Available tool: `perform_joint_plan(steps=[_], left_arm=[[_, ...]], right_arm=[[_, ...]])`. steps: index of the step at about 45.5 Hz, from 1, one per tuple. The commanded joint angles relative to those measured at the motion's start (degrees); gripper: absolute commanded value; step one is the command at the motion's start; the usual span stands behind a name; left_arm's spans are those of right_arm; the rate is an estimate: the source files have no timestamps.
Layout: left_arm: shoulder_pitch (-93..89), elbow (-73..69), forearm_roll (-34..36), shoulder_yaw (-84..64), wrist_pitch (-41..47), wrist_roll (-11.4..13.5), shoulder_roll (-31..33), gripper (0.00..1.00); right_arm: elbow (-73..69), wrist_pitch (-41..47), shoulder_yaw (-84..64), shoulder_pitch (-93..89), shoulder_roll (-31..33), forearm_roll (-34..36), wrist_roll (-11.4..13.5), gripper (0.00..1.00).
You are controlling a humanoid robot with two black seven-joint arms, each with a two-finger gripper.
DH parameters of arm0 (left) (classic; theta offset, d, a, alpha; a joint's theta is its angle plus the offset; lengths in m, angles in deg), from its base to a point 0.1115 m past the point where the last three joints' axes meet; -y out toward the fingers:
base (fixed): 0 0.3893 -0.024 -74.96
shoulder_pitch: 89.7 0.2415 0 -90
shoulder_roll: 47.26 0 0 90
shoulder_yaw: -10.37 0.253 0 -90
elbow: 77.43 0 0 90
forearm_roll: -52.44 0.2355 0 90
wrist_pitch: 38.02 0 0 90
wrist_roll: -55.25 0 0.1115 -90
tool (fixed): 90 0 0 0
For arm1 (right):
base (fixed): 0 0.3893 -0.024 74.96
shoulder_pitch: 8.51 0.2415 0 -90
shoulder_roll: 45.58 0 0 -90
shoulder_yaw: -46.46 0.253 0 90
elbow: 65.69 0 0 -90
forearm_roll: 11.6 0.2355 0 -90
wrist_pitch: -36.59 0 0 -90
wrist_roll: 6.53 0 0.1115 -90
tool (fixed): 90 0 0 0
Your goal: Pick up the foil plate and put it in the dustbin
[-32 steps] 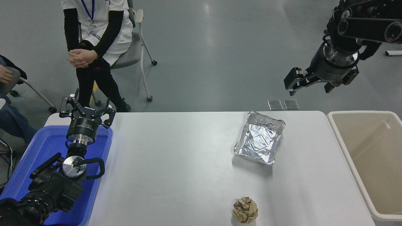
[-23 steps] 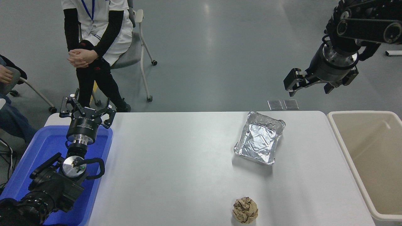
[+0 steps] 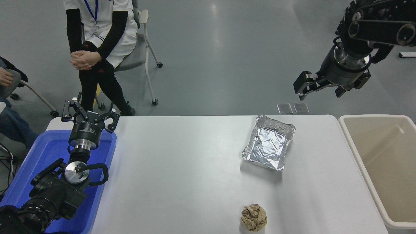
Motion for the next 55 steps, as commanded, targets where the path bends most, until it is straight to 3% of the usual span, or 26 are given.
perform_joint_plan(steps=[1,55], left_arm=[[0.0,0.01,0.03,0.0,-0.05,0.05,0.0,0.99],[0.0,0.01,0.03,0.0,-0.05,0.05,0.0,0.99]], right_arm=[[0.0,0.0,0.07,0.26,-0.08,0.0,0.0,1.0],[0.09,0.0,3.67,-2.82,0.01,0.88,0.0,1.0]])
